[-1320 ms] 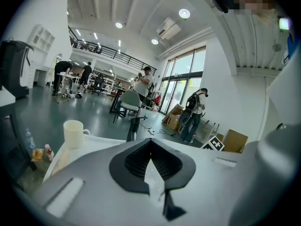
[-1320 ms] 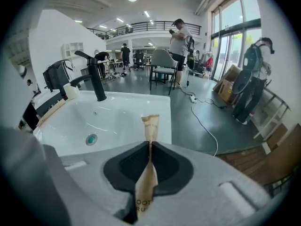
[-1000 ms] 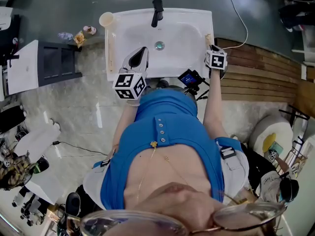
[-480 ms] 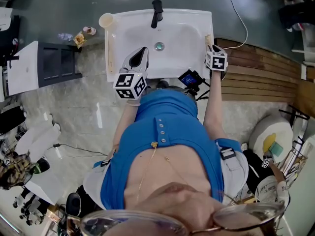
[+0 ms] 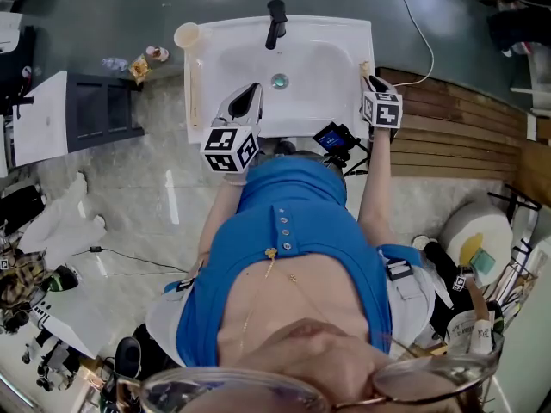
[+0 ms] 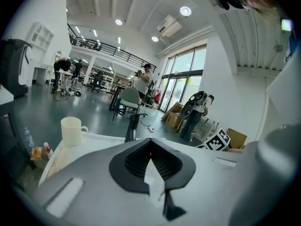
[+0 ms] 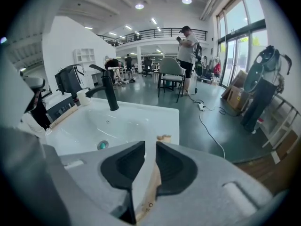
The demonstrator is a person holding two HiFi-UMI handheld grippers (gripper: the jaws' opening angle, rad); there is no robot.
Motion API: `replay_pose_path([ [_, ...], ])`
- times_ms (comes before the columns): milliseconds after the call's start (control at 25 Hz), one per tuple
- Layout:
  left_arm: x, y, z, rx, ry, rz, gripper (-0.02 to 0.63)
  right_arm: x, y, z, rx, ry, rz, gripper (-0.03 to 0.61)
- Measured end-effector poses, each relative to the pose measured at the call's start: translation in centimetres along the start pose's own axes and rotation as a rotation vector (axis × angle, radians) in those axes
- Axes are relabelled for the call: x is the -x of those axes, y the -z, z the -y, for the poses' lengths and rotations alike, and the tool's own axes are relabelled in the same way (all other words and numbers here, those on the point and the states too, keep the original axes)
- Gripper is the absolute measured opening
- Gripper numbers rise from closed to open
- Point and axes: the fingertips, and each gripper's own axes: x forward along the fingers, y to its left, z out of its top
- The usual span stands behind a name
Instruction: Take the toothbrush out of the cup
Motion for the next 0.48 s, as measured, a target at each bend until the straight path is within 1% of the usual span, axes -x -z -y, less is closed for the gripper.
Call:
replay_pose_path([
  [120,-0.1,0.0,0.1,-0.002,0.001,-0.001,0.003,0.5,-1.1,-0.7,0.023,-0.021,0.030,0.013],
  [160,-0.2,0.0,0.1,-0.002,0.002,-0.003,0.002,0.7,-1.5,-1.1,0.029,-0.032,0.038,0.003],
  [480,-0.3,0.3,0.3,-0.007,0.014,-0.012,0.002,1.6,-3.8,-5.5,0.113,-0.170,0.091,0.002],
])
